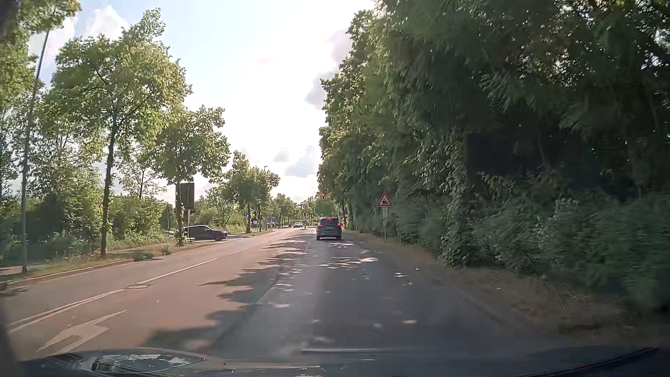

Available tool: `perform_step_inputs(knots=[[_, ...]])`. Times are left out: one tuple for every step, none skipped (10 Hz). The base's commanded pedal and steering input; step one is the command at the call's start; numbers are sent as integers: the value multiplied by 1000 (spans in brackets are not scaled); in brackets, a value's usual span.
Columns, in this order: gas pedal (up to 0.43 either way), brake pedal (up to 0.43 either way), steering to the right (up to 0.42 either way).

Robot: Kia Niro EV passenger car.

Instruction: Follow the waypoints while adhering to traffic rules and regulations

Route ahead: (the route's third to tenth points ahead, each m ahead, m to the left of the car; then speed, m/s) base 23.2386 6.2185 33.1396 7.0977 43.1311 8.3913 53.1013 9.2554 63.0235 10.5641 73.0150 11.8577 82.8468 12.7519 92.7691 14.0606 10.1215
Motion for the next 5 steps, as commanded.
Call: perform_step_inputs(knots=[[98, 12, -19], [39, 12, -20], [28, 12, -21], [28, 12, -21], [28, 12, -20]])
